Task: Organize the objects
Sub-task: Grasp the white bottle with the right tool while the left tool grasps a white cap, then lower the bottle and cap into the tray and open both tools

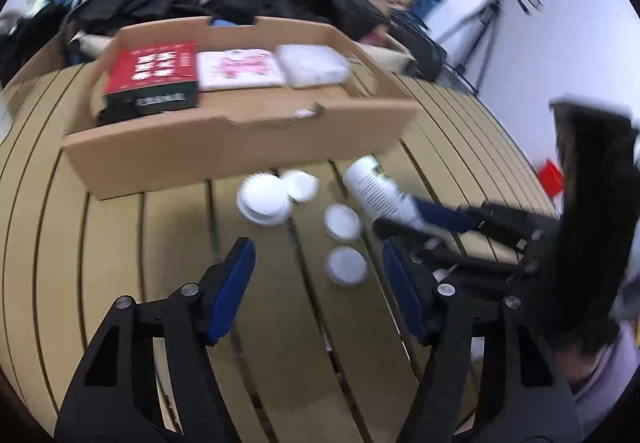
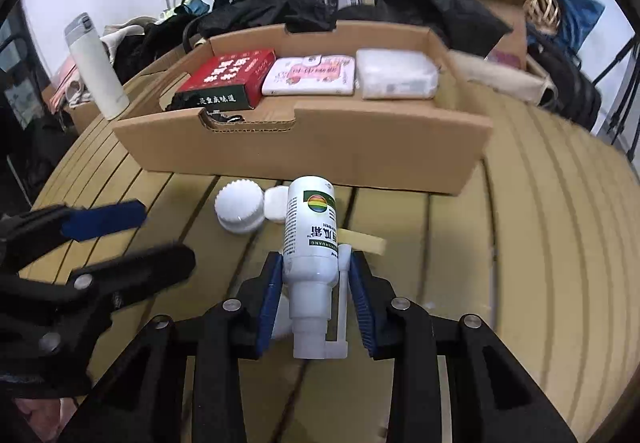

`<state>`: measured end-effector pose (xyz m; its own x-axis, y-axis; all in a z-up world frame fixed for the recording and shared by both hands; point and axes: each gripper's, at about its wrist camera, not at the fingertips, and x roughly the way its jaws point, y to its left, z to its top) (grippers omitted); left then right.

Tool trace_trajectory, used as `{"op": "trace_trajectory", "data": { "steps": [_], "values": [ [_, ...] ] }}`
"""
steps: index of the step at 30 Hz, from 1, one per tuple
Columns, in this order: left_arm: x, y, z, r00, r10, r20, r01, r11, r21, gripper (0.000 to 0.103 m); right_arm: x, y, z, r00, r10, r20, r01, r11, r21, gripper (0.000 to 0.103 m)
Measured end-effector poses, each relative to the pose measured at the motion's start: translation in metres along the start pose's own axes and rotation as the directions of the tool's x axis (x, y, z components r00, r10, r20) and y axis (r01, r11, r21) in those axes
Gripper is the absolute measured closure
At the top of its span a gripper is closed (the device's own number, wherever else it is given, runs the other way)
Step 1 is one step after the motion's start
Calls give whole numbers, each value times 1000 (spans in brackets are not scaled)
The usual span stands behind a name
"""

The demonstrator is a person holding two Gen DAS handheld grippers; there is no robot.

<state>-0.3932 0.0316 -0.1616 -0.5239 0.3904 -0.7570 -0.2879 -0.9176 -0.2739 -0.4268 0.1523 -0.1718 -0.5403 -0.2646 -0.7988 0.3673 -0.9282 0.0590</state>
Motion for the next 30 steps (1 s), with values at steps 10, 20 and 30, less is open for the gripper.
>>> {"op": "trace_trajectory", "data": {
  "steps": [10,20,30],
  "values": [
    [53,-34,-14,989,125,-78,-117,988,99,75,-40,-60,-46,999,-25,-49,32,985,167,66],
    [-49,-36,-27,996,86,-2,-86,996,30,79,-86,-35,-53,998,-62,7,60,991,121,66],
    [-218,6,-84,969,212,123,-187,965,-185,79,-196,21,-89,994,45,103,-49,998,37,66]
  ]
}}
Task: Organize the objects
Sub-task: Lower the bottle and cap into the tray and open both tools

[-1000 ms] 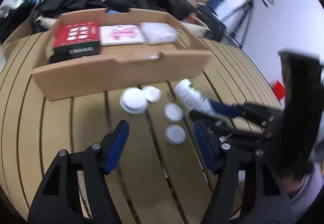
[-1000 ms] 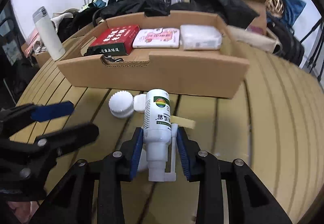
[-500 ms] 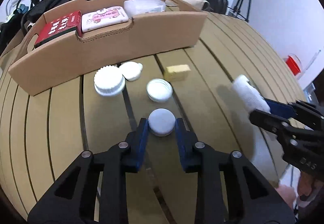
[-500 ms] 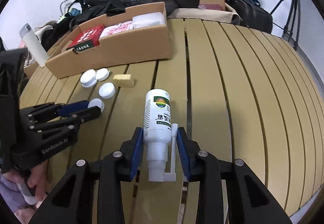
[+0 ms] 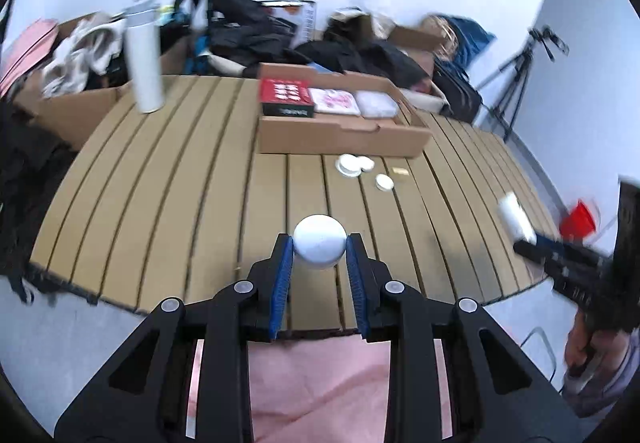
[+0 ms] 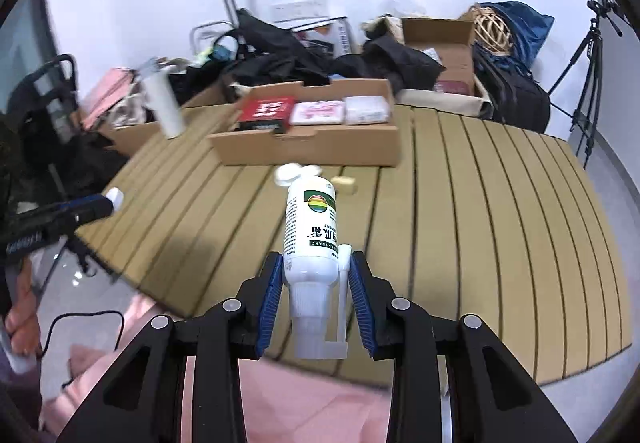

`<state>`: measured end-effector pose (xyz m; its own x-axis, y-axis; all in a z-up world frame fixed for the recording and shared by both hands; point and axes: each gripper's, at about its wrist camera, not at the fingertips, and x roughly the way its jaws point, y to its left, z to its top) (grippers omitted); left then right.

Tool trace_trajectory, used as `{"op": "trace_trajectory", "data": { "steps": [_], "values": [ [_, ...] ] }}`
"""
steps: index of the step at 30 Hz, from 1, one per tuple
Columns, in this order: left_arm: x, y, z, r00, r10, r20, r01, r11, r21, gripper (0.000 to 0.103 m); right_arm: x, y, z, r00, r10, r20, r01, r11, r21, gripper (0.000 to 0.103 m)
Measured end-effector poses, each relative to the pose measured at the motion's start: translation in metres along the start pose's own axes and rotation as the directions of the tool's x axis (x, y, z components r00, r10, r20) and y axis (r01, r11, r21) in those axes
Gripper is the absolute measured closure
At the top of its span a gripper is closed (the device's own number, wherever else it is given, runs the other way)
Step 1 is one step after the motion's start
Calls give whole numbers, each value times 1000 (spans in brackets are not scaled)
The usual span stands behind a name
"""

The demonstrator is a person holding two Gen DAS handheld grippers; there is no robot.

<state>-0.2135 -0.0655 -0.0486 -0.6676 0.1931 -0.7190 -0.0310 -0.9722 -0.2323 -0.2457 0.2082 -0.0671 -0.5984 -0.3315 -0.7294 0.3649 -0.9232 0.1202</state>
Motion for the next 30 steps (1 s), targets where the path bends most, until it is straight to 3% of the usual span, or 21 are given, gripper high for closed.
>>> {"op": "trace_trajectory", "data": {
  "steps": [7,10,13,17,21,25,27,28,30],
  "values": [
    [13,5,23,999,-53,-7,53,998,-23,79,7,11,7,999,35,2,-35,999,-3,66],
    [37,5,59,998,-61,-18,61,998,8,79,21,5,30,997,71,-5,-71,997,2,66],
    [75,5,109,998,-50,-38,51,998,31,79,45,-2,76,994,107,27,-108,994,2,66],
    [156,12,163,991,-57,-118,63,997,42,79,123,-10,156,990,142,13,-142,988,57,66],
    [242,35,173,967,0,-254,0,1000,1,79,219,-11,207,984,154,-93,-145,984,99,66],
    [286,47,165,949,77,-305,-73,997,25,79,302,-4,219,972,101,-213,-85,993,84,66],
    [294,43,164,949,70,-307,-60,997,43,78,329,-2,216,964,73,-255,-56,996,74,66],
    [295,39,164,950,59,-307,-44,998,54,76,342,0,213,959,72,-274,-56,996,68,66],
    [294,36,166,953,53,-298,-36,997,65,59,354,4,209,947,133,-292,-113,990,83,66]
  ]
}}
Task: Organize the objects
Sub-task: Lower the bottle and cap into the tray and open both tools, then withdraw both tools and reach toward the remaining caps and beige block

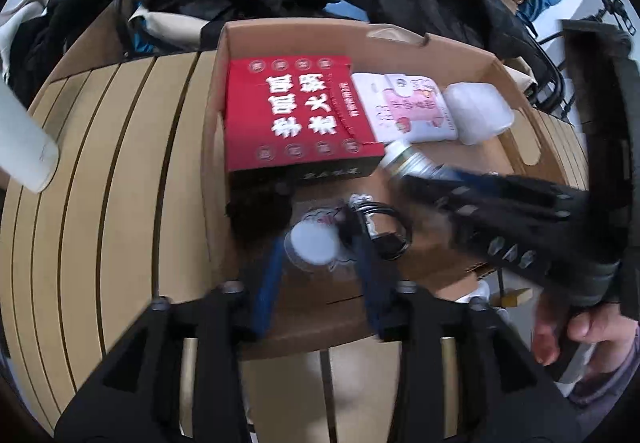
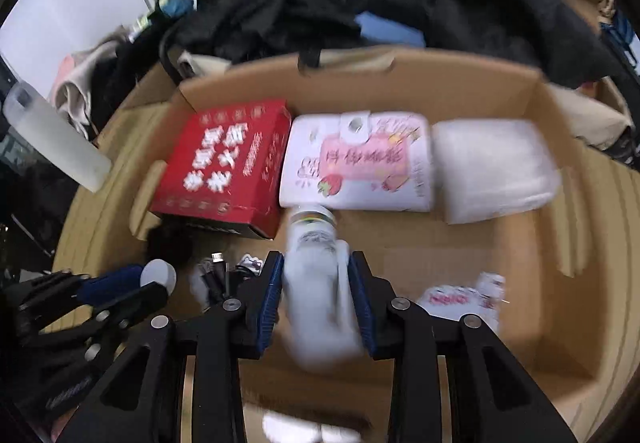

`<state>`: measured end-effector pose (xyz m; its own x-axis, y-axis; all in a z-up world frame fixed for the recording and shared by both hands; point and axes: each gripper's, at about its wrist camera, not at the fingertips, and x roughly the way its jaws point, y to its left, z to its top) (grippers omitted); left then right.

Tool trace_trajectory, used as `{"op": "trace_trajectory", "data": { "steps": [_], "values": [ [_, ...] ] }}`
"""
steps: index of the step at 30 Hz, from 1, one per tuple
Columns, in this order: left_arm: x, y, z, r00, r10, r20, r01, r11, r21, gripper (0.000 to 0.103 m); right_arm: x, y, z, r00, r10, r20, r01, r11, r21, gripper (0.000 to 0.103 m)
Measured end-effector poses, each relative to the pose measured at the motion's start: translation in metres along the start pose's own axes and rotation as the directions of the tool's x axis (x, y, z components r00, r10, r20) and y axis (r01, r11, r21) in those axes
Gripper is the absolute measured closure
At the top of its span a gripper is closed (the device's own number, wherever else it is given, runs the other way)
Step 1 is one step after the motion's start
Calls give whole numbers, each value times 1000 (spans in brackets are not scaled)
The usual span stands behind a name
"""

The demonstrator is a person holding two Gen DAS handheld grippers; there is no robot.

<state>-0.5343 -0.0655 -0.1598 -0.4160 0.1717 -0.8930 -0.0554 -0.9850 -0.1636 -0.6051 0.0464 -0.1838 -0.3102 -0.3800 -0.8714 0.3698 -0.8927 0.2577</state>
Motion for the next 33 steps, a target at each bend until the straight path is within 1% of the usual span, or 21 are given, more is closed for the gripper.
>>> {"op": "trace_trajectory", "data": {
  "steps": [1,2,3,4,5,7,8,9,11,13,15,16,17,18,19,21,22,24,26,29,33],
  "values": [
    [-5,-1,-1,1000,4,20,-4,1000,7,56,1,1,-1,1000,28,-8,-28,1000,0,65],
    [-9,-1,2,1000,13,27,-13,1000,8,53,0,0,-2,999,51,-6,-51,999,6,59],
    [-13,0,3,999,18,32,-18,1000,4,52,-4,0,-3,998,65,2,-65,998,12,55],
    [-19,3,3,999,18,37,-18,1000,-3,52,-13,-1,-4,998,62,21,-62,998,17,45],
    [-28,5,4,999,21,48,-21,1000,-15,52,-22,-3,-4,998,53,36,-54,998,19,39],
    [-49,7,3,997,44,65,-42,999,-29,47,-48,-4,-4,997,47,65,-48,999,21,39],
    [-59,6,3,996,49,68,-47,998,-32,41,-61,-4,-6,996,47,76,-49,999,18,39],
    [-71,5,2,996,46,73,-43,998,-33,38,-74,-3,-7,996,39,85,-40,999,11,39],
    [-101,-3,-4,995,18,97,-16,1000,-20,35,-104,-1,-14,994,12,105,-11,1000,-15,39],
    [-131,-10,-15,993,30,117,-29,1000,-8,31,-137,2,-24,992,-12,124,18,999,-48,39],
    [-162,-15,-32,990,55,131,-54,998,-9,24,-170,-1,-41,988,-45,146,57,995,-80,39],
    [-177,-16,-43,987,53,149,-52,999,-12,21,-189,-5,-52,985,-64,158,79,993,-88,39],
    [-192,-19,-55,985,44,167,-43,999,-10,16,-204,-9,-61,983,-77,166,93,992,-86,39],
    [-202,-22,-64,984,42,176,-42,999,-3,15,-224,-16,-76,980,-91,178,106,991,-77,39],
    [-210,-26,-73,982,55,182,-57,998,6,15,-237,-20,-85,977,-106,184,120,991,-67,36],
    [-227,-42,-89,973,107,205,-115,993,31,15,-261,-26,-105,971,-133,197,145,988,-52,33],
    [-237,-51,-97,969,103,224,-118,992,51,15,-272,-27,-113,970,-137,199,149,988,-47,33],
    [-252,-62,-109,966,48,254,-69,995,73,14,-289,-26,-129,972,-132,195,143,989,-43,33],
    [-267,-73,-126,962,1,273,-21,997,73,14,-306,-19,-145,969,-117,217,131,990,-49,33],
    [-284,-82,-163,953,-1,302,-16,998,54,14,-328,-1,-178,962,-89,257,109,992,-64,33],
    [-303,-93,-216,935,40,352,-56,998,37,14,-346,29,-236,949,-63,309,92,993,-80,33]
  ]
}}
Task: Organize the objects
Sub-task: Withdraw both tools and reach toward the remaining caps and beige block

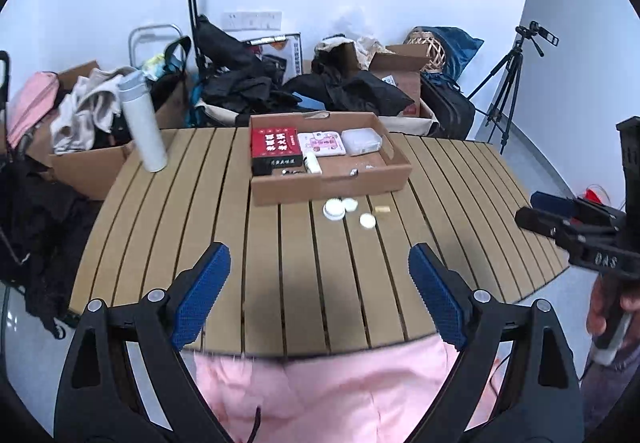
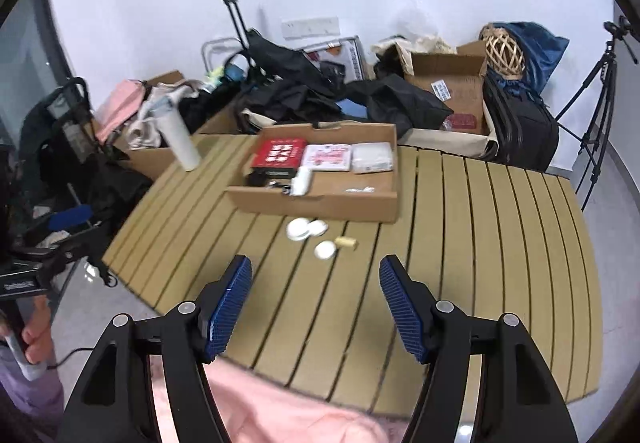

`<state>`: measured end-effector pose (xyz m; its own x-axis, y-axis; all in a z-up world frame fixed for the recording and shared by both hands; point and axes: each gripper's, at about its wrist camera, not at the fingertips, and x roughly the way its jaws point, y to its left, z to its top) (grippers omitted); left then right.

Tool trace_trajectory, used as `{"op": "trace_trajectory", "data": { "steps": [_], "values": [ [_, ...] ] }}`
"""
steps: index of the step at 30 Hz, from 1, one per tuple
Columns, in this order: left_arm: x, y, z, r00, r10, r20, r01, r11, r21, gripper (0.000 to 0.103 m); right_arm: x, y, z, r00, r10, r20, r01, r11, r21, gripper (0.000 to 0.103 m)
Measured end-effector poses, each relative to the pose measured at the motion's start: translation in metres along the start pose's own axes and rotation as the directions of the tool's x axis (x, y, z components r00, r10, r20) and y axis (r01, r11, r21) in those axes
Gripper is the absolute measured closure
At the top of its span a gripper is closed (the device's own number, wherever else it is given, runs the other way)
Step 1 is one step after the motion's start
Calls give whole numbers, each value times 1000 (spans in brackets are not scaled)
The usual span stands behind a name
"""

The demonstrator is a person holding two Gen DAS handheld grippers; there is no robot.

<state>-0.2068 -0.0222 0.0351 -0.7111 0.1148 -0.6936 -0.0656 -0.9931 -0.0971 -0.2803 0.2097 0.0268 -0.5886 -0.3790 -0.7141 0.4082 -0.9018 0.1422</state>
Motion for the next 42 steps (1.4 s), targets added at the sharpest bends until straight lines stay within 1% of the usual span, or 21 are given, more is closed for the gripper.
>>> {"op": "trace_trajectory", "data": {
  "steps": [3,6,7,9,10,11,13,16,20,22,24,26,28,30,31,33,34,35,38,41,42],
  "values": [
    [-26,-3,-37,999,42,10,-42,999,-25,11,-21,24,-42,999,-21,27,21,1000,8,33],
    [-41,-7,-76,999,34,-30,-35,999,-18,8,-34,46,-87,1000,-21,13,20,999,48,32],
    [-42,-9,-83,998,46,-49,-47,999,-5,8,-36,53,-101,1000,6,5,-6,998,64,32],
    [-43,-13,-86,998,46,-52,-45,999,26,8,-35,63,-118,997,76,-32,-73,994,80,32],
    [-45,-14,-85,998,43,-39,-42,999,29,8,-34,69,-123,995,81,-53,-78,995,57,32],
    [-46,-13,-84,999,37,-32,-37,999,19,8,-34,73,-124,997,60,-56,-58,998,35,32],
    [-48,-10,-84,1000,11,-26,-11,1000,-7,8,-38,76,-121,999,16,-38,-16,1000,16,32],
    [-45,-9,-87,999,17,-42,-17,1000,-8,8,-44,72,-119,1000,12,-15,-11,1000,27,32],
    [-34,-7,-89,998,9,-60,-10,1000,-16,8,-36,70,-121,999,-20,-27,21,999,36,32],
    [-25,-8,-91,998,4,-62,-4,1000,-7,8,-28,70,-125,999,-34,-36,34,999,10,32],
    [-13,-12,-89,998,-21,-53,22,1000,20,8,-17,69,-127,998,-38,-59,37,999,-15,32],
    [4,-16,-83,998,-45,-41,47,998,43,8,0,64,-129,994,-63,-89,60,997,-40,32],
    [24,-17,-72,998,-55,-31,57,997,56,8,15,53,-124,995,-40,-91,36,999,-38,32],
    [51,-16,-57,997,-65,-35,68,996,66,8,24,42,-117,998,-37,-54,35,999,-30,32],
    [72,-15,-47,996,-82,-46,85,994,71,8,31,34,-109,998,-60,-20,59,998,-34,32],
    [109,-16,-32,990,-110,-83,118,989,89,8,47,21,-95,995,-96,13,96,995,-37,32],
    [130,-17,-25,988,-115,-103,126,987,104,8,61,10,-85,995,-102,22,102,994,-39,32],
    [156,-18,-17,987,-101,-123,116,986,122,8,74,1,-76,995,-94,25,95,995,-40,32],
    [208,-22,-4,987,-78,-139,100,983,156,10,125,-26,-48,999,-48,-18,48,999,-17,32],
    [261,-18,7,984,-95,-148,117,983,144,13,172,-45,-33,998,-49,-49,49,999,-1,32],
    [275,-16,9,983,-100,-157,121,984,133,20,186,-49,-30,998,-47,-48,47,999,0,32]
  ]
}}
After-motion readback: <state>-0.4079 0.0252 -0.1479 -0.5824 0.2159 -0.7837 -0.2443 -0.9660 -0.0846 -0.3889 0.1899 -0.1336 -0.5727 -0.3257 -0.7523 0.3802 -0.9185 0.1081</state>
